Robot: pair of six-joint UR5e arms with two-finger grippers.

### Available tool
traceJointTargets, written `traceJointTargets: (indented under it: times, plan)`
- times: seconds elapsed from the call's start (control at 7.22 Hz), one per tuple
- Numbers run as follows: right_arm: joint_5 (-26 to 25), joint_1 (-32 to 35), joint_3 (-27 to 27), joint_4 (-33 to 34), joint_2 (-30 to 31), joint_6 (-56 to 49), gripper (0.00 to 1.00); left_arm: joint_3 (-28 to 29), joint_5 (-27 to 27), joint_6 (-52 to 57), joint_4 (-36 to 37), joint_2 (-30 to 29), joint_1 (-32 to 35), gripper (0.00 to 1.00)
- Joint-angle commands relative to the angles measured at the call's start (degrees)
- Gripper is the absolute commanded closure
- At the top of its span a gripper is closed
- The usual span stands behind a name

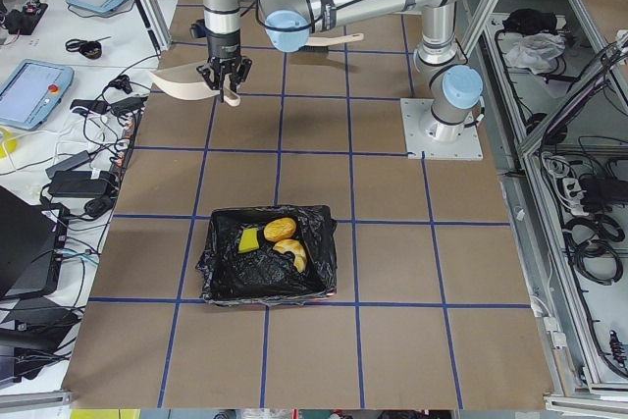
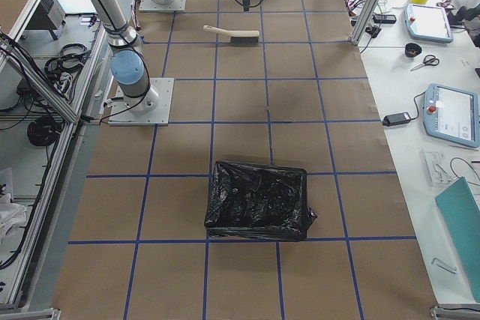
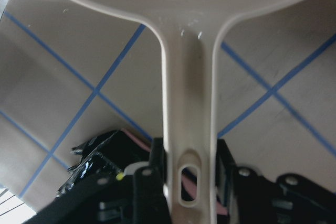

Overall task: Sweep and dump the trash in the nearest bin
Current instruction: 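Bring the dustpan back with the left gripper while right lays the brush down, then carry the dustpan toward the brush with the left gripper while right returns to rest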

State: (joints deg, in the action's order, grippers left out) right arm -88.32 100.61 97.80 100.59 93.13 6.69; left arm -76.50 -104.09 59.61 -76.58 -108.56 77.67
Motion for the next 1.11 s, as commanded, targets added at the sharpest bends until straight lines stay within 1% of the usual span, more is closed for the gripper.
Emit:
traceJointTargets:
  times: [0.0, 0.14, 0.28, 0.42, 0.55, 0.69, 0.97]
  plan:
    - [-1.4, -10.0, -1.3, -6.9, 3.4, -7.7, 0.00, -0.7, 3.8, -24.1, -3.2, -0.5, 12.6, 1.00]
    - [-1.3, -12.4, -5.6, -11.0, 3.3, -7.9, 0.00, -1.1, 7.9, -33.5, -3.7, -1.3, 16.3, 1.00]
    - [-1.3, -13.2, -11.3, -16.3, 1.5, -7.7, 0.00, -3.1, 11.1, -41.4, -3.7, -1.7, 18.6, 1.00]
    - [-1.0, -13.2, -14.0, -19.7, 0.2, -6.3, 0.00, -5.6, 11.9, -45.4, -3.6, -1.8, 21.7, 1.00]
    - [-0.6, -13.3, -13.9, -19.7, 0.0, -6.3, 0.00, -7.5, 13.2, -51.9, -3.1, -2.8, 24.9, 1.00]
    - [-0.1, -13.2, -13.9, -19.3, -0.1, -5.9, 0.00, -7.7, 16.2, -58.0, -3.0, -4.1, 27.2, 1.00]
    - [0.0, -13.2, -13.9, -18.5, -0.4, -4.2, 0.00, -7.7, 17.8, -61.8, -2.7, -6.7, 29.1, 1.00]
